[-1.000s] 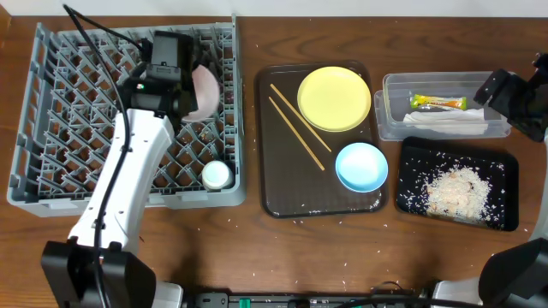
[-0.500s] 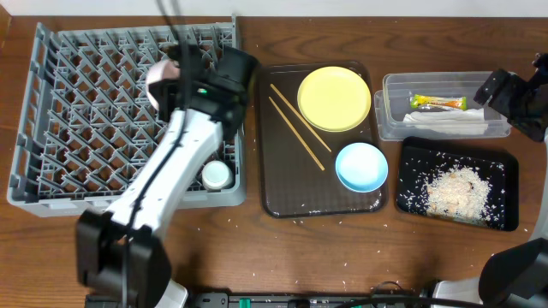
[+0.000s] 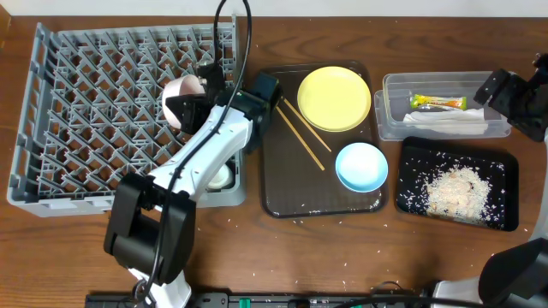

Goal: Sort waste into correct bins and load items into the dishwasher
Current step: 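Carry the pink bowl to the dish rack and set it upright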

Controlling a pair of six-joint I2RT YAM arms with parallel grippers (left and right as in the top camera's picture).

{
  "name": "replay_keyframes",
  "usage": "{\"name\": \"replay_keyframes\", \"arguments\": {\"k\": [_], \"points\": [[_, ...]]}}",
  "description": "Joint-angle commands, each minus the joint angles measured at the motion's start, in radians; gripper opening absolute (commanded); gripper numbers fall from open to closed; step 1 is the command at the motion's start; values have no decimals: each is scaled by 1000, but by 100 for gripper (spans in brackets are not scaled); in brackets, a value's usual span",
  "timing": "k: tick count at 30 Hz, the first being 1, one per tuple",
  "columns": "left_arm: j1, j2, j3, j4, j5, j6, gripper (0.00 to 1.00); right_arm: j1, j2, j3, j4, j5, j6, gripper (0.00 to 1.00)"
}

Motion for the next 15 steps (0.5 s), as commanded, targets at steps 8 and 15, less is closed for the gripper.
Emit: {"name": "replay_keyframes", "arguments": {"k": [8, 15], "points": [[-2, 37, -19, -10, -72, -57, 7, -3, 3, -2, -2, -4, 9, 99], [-2, 37, -94, 17, -90, -63, 7, -3, 3, -2, -2, -4, 9, 99]]}}
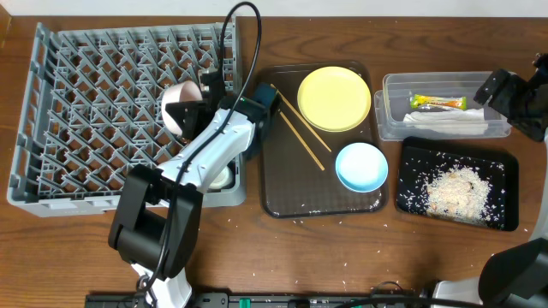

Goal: Sort waste into correct bins and load items into the dishwasher
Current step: 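Carry the pink bowl to the dish rack and set it upright, then move the left gripper to the light-blue bowl and grasp it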

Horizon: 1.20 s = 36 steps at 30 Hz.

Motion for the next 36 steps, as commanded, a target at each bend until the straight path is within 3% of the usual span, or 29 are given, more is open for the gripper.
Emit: {"name": "replay_keyframes", "arguments": {"k": [1, 21, 24, 32, 36], "points": [[-5, 6, -35, 5, -40, -29, 7, -3, 3, -2, -2, -4, 9, 99], [-89, 6, -77, 12, 134, -88, 9, -3, 3, -2, -1, -4, 9, 99], [-110, 6, -76, 8, 198, -18, 43, -3, 3, -2, -2, -4, 9, 99], [-154, -26, -34, -19, 413, 8, 65, -3, 3, -2, -1, -4, 9, 99], [-156, -91, 32, -18, 629, 90, 79, -3, 3, -2, -2, -4, 9, 99]]}}
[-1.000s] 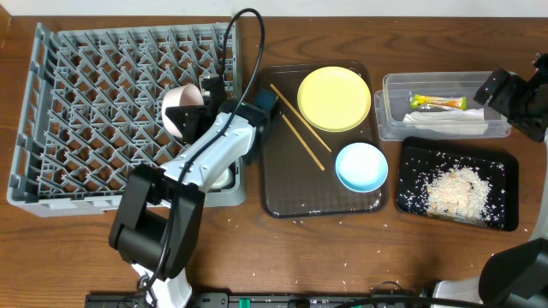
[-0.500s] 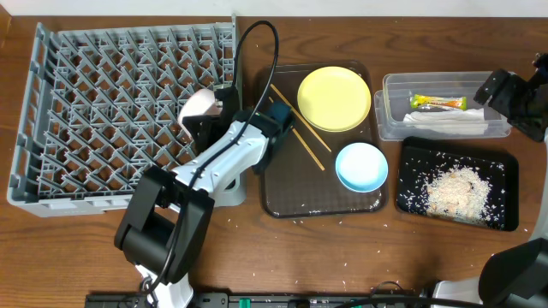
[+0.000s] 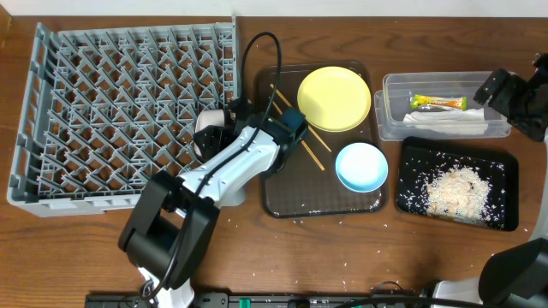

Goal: Sort waste into correct bins and load items into the dishwasher
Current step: 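Move the left gripper to the light-blue bowl and grasp it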

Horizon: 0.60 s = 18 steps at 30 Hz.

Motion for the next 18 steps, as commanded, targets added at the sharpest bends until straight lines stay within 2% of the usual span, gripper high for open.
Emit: {"name": "replay_keyframes", "arguments": {"k": [1, 5, 7, 11, 14, 18], "points": [[-1, -92, 90, -1, 241, 86, 80, -3, 3, -2, -2, -1, 8, 99], [-1, -156, 161, 25, 442, 169, 84, -3, 3, -2, -1, -1, 8, 99], [-1, -190, 180, 74, 613, 198, 83, -3, 3, -2, -1, -1, 8, 99], [-2, -196, 177, 162, 902, 129, 79, -3, 3, -2, -2, -1, 8, 99], [-13, -140, 161, 246, 1049, 101, 79, -3, 3, -2, -2, -1, 8, 99], [-36, -19, 161, 332, 1145, 101, 79, -3, 3, -2, -2, -1, 8, 99]]}}
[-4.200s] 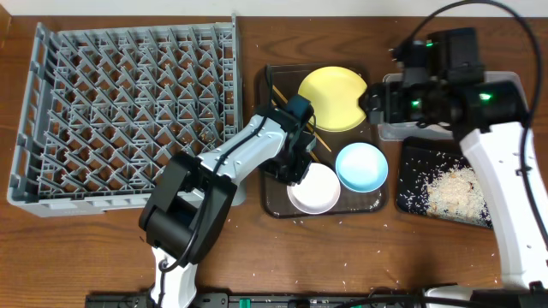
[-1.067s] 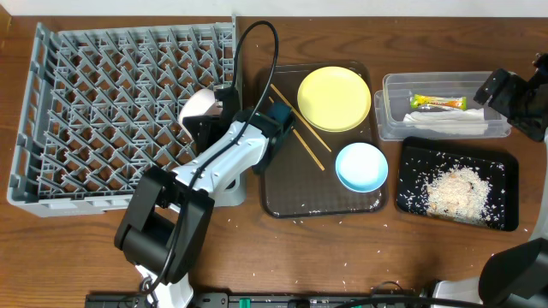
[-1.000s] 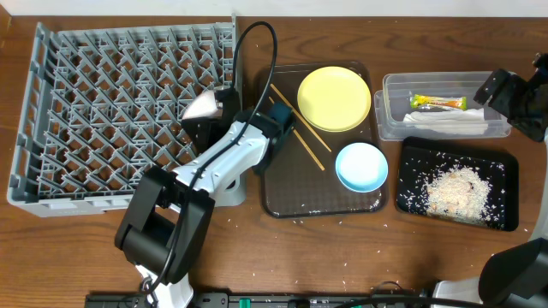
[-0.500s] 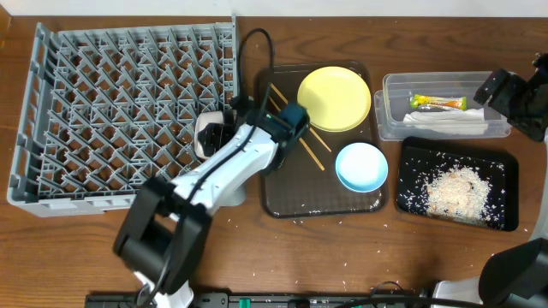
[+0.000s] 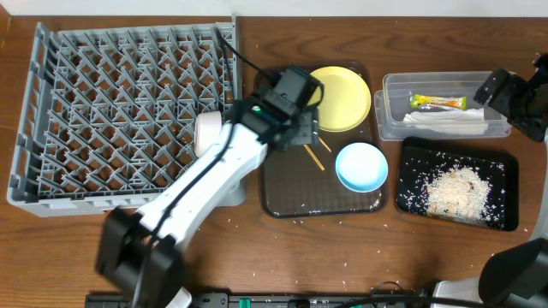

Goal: Sort waste into correct bins and load items into the dishwasher
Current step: 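Move the left gripper to the light-blue bowl and grasp it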

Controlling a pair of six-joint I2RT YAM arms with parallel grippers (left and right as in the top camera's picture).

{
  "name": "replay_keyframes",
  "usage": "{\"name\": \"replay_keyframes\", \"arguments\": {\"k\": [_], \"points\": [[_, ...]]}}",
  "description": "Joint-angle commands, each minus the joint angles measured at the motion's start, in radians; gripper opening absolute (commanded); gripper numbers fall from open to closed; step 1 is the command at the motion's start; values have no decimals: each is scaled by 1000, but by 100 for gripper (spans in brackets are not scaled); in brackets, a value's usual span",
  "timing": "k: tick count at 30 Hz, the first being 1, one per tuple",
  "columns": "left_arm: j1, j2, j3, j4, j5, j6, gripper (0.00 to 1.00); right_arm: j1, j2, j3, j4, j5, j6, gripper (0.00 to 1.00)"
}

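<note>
A pink-and-white cup (image 5: 207, 133) lies in the grey dish rack (image 5: 103, 103), at its right edge, with nothing holding it. My left gripper (image 5: 306, 130) hangs over the brown tray (image 5: 300, 192), above the upper end of the chopsticks (image 5: 315, 157) and beside the yellow plate (image 5: 341, 101). Its wrist hides the fingers, so their state does not show. A light blue bowl (image 5: 361, 166) sits on the tray's right side. My right gripper (image 5: 505, 92) hovers at the right edge of the view, over the clear container (image 5: 396, 120); its jaws cannot be made out.
The clear container holds a yellow wrapper (image 5: 437, 102) and white items. In front of it lies a black tray (image 5: 497, 162) with a heap of rice (image 5: 454, 188). Rice grains are scattered on the wooden table along the front.
My left gripper was at the cup on the rack's right edge. It is now off the cup and to the right, over the tray by the chopsticks. The cup stays in the rack.
My left gripper first held the pink cup above the right part of the rack, and was almost in the same place half a second later. Then the cup was down at the rack's right edge. Now it rests there alone, the gripper over the tray. The right arm stayed still.
</note>
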Motion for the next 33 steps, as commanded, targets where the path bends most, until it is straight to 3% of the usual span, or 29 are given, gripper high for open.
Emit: {"name": "replay_keyframes", "arguments": {"k": [1, 8, 21, 33], "points": [[-26, 128, -12, 51, 205, -16, 79, -3, 3, -2, -2, -1, 8, 99], [-64, 267, -12, 169, 344, -42, 79, -3, 3, -2, -2, -1, 8, 99], [-107, 322, -12, 214, 337, 11, 76, -3, 3, -2, -2, -1, 8, 99], [-103, 382, -12, 262, 336, -42, 46, -3, 3, -2, -1, -1, 8, 99]]}}
